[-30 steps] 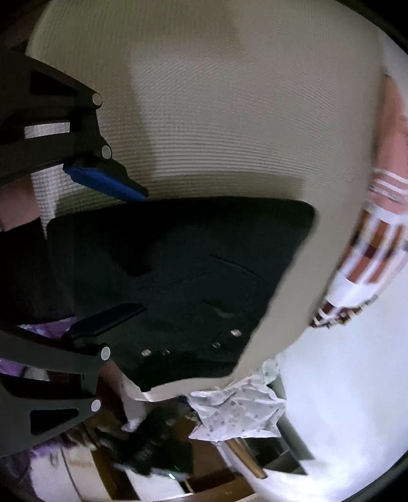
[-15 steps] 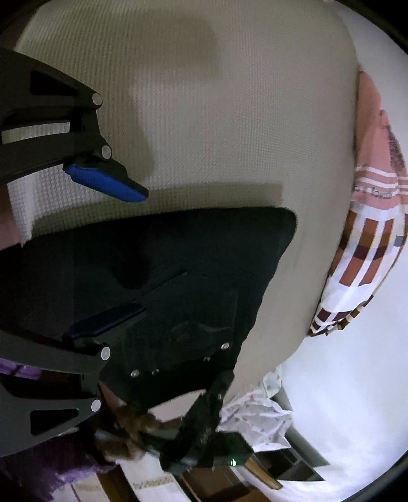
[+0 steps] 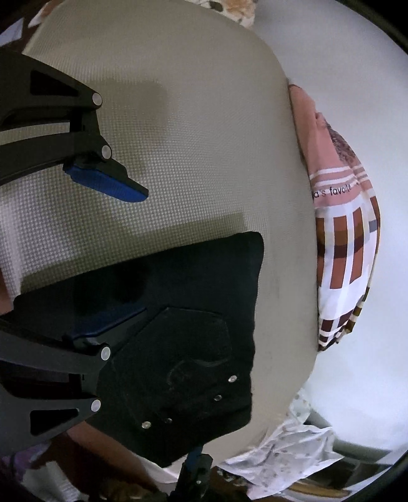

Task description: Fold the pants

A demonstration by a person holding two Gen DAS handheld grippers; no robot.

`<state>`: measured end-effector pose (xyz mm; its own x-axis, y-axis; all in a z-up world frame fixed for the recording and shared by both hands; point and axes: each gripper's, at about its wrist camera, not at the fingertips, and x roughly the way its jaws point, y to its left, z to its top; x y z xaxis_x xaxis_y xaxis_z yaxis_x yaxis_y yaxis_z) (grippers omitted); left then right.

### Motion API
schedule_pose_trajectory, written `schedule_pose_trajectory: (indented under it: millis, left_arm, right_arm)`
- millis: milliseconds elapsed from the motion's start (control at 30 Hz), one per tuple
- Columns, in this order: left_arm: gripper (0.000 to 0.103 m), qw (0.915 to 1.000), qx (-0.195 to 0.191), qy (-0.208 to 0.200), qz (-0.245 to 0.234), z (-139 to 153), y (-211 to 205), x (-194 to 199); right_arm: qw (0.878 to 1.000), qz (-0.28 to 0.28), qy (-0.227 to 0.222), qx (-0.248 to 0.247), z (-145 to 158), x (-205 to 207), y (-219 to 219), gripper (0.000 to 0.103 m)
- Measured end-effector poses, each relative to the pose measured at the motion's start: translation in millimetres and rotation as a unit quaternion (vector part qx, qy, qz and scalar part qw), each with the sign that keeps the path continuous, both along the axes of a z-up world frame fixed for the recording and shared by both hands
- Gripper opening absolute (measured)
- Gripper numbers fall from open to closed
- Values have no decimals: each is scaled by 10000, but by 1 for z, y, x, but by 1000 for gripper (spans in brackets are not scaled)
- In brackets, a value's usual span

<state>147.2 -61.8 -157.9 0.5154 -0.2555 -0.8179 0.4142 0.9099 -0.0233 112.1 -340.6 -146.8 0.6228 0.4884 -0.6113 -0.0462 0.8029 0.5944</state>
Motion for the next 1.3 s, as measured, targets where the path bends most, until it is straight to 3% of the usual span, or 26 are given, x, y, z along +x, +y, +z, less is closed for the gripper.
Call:
schedule_pose_trajectory:
  millis: [500,767,1067,1300]
  left_arm:
    - [76,9997,246,-35,-45,-7,-2,0]
    - [80,9991,383,-119,-100,-10,-8,4]
    - [90,9990,405,-171,-87,-15,-10,7]
    - [93,9994,304,-164,-73,-18,-7,10]
  right_arm:
    - [9996,25,258,-121,-25,18,11,76]
    - [9995,216,219,-40,-25,22,20,102]
    - [9996,45,120,250,-28,15,13,103]
    - [9998,45,127,143,-25,14,15,102]
